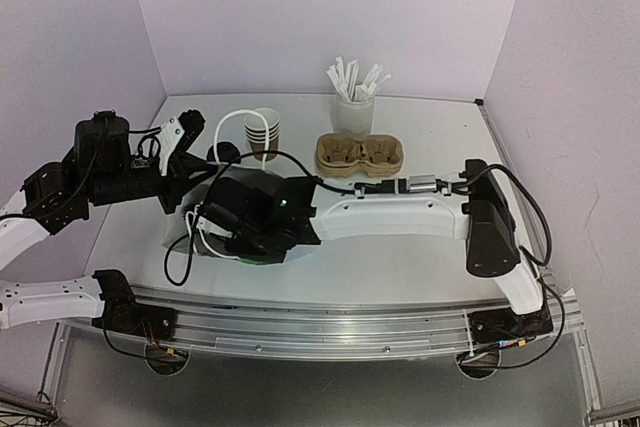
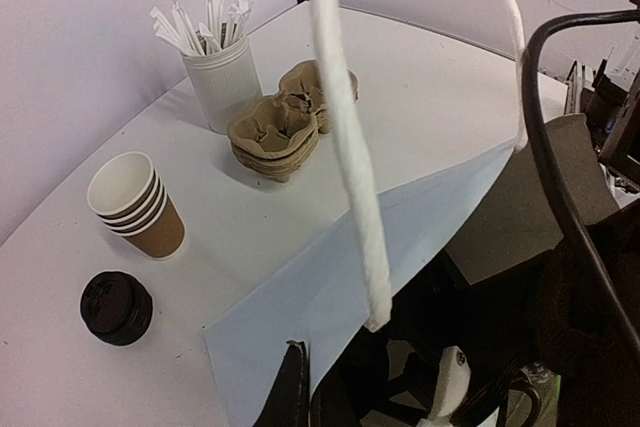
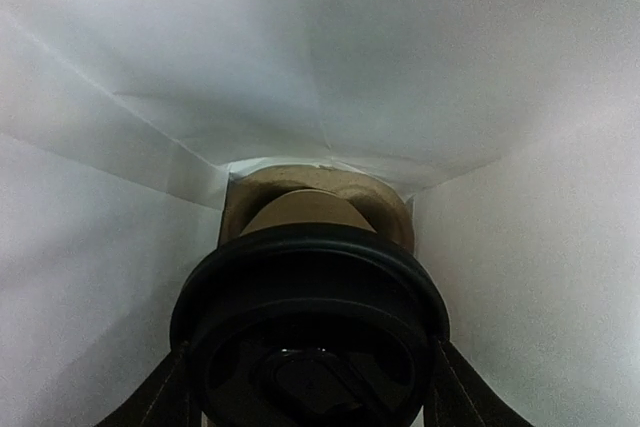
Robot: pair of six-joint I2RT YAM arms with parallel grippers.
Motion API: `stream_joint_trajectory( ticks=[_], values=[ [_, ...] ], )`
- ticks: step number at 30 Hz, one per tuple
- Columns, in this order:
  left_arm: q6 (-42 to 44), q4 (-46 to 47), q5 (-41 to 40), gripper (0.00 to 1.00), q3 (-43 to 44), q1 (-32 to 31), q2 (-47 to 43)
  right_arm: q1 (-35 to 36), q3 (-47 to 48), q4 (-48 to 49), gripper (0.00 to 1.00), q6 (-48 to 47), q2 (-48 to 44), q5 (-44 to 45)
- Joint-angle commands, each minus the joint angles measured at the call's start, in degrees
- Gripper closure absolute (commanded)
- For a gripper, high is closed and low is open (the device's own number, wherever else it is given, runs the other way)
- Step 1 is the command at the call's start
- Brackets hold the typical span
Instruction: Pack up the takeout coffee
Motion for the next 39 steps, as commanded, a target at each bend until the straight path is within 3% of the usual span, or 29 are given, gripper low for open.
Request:
stream_joint_trajectory(
  ticks=[1,14,27,34,39],
  values=[
    [-3.01,1.28,4.43,1.00,1.89,-0.23,-1.18,-2.90,1.16,-10.92,0.85,6.56,5.41,-2.52],
    [-4.15,2.13,6.52,1.00,1.38,-0.23,-0.98,-3.73,4.40,-18.33,0.83,10.17,13.15,-6.60],
    [-4.98,2.20,7.05,1.00,0.43,-0.23,-1.28,-0.81,19.83,-16.75,0.81,5.15,14.02,4.31],
    [-4.83,2.74,6.63,1.00,-0.04,-0.23,-1.21,0.32,19.44,-15.19,0.72,6.02,13.35,9.03],
    [-4.73,2.31,6.42,1.00,0.22,-0.24,-1.11,0.33,21.45,-15.00,0.59,6.64,14.82,9.74]
  ],
)
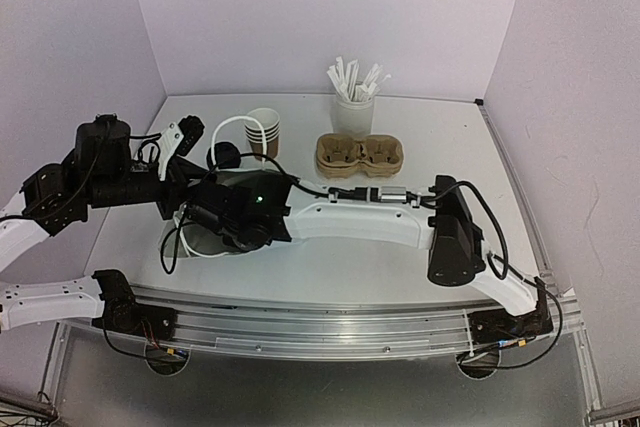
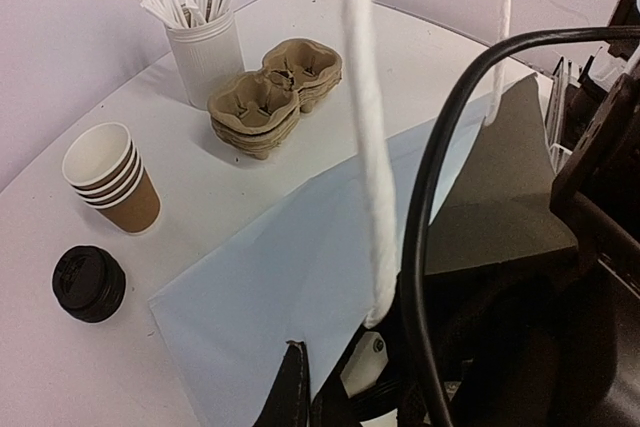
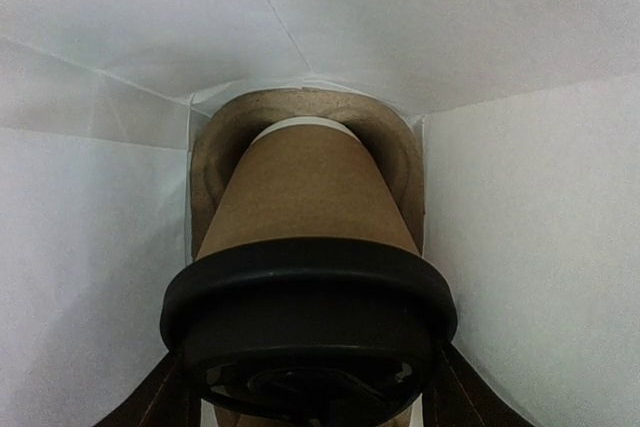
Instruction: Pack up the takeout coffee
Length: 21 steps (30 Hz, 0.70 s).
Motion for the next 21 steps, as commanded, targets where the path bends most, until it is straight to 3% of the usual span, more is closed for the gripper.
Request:
stream_joint_trajectory(
  ticks=[1,14,18,21],
  values=[
    [-1.47,4.87,3.79,1.00,0.79,-0.58,-0.50,0.41,1.91,0.38,0.56,0.13,2.85,1.78],
    [-1.53,4.94,2.41,1.00,0.37,-0.59,-0.34,1.40,0.87,1.17,0.36,3.99,-0.87,1.68],
    [-2.12,4.83,1.12,1.00,0.23,-0.58,-0.45,1.56,-0.71,1.31,0.36,4.83,-1.93,3.13],
    [-2.22,4.72,-0.82,1.00,0.24,-0.59,-0.38,1.91,-0.74,1.32,0.50,4.32,-2.88,3.13]
  ],
)
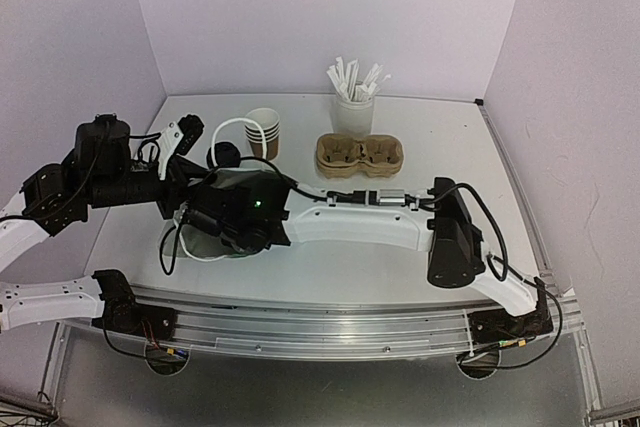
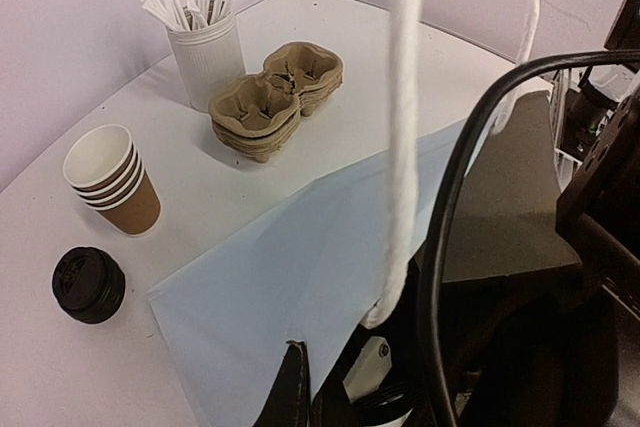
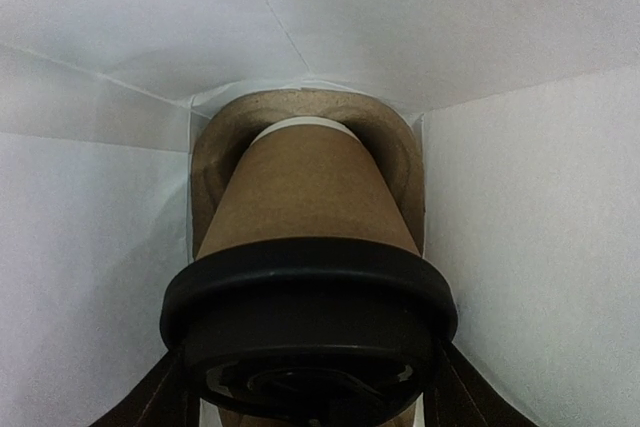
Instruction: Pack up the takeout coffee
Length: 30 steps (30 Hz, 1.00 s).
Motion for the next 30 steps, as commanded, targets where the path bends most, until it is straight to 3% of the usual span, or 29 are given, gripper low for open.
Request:
stream_joint_trajectory(
  ticks=[1,5,8,13,20,27,30],
  values=[
    [-1.71,4.30,-1.09,1.00,0.38,-0.57,-0.38,1.47,-0.68,1.08,0.54,1.01,-3.47,1.02],
    [-1.51,4.08,-1.83,1.00,1.03,-0.56,-0.45,2.15,-0.21,-5.28,0.59,7.91,-4.01,4.97],
    [-1.32,4.25,-1.71,1.00,0.99,-0.57,-0.47,2.16,-0.36,-13.09,0.60,16.81,-3.57,2.56],
    [-0.83,4.31,-1.86,1.00,0.68,-0.58,-0.03,2.25,4.44,-21.11,0.62,23.05,-1.36,1.14],
    [-2.70,4.27,0.57,1.00,1.43,-0.56,0.29,0.83,0.14,-24.34,0.64,32.05,-2.24,-1.88],
    [-7.54,3.77,4.14,1.00,2.42,-0.57,1.08,-1.87,7.23,-26.49,0.64,34.51,3.45,-2.57],
    [-9.20,3.13,5.60,1.00,2.35,-0.56,0.97,-3.12,5.77,-26.82,0.64,37.80,3.38,-3.71]
  ],
)
